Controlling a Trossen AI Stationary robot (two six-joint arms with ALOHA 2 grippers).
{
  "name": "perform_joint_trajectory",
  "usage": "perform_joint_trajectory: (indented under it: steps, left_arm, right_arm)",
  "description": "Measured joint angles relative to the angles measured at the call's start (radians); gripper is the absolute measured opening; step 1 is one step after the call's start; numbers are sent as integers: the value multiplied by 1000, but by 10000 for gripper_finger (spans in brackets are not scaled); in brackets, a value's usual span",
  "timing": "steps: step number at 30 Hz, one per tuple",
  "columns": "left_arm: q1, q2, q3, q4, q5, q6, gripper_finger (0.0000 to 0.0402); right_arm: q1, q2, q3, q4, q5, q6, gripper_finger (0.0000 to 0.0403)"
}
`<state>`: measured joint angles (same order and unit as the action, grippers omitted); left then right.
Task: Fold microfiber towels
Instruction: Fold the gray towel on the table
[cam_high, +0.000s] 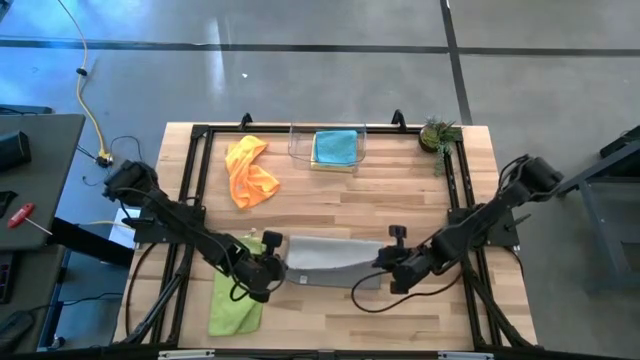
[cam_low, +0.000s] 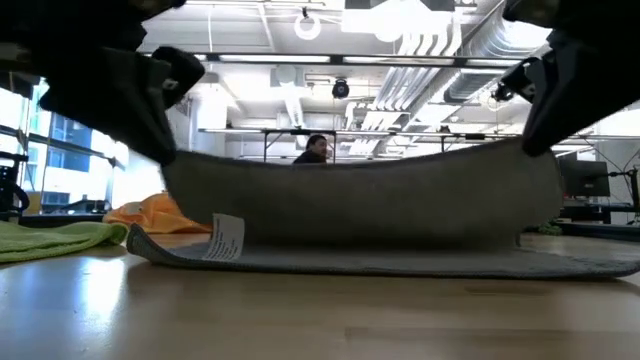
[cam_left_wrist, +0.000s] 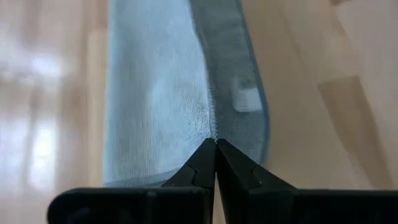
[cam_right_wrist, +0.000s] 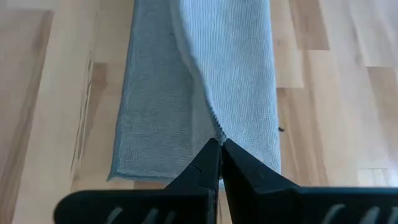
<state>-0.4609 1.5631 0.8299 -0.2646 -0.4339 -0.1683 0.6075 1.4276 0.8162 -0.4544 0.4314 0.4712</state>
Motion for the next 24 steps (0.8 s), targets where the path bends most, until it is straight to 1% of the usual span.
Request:
perform_joint_trajectory:
  steps: [5,8,11,16,24]
  left_arm:
    - [-6,36,-1,20,20,-4,0]
    - [-15,53,1,33,34,-5,0]
    - [-25,65,-1,40,50,-12,0]
    - [-38,66,0,44,57,-16,0]
    - [-47,66,0,47,75,-23,0]
  right_arm:
    - [11,26,0,9,-25,0,2]
    - [15,33,0,10,-68,-1,2]
    - [18,40,1,13,-88,-7,2]
    - [22,47,1,23,-124,-8,2]
    - [22,102,1,72,-198,-26,2]
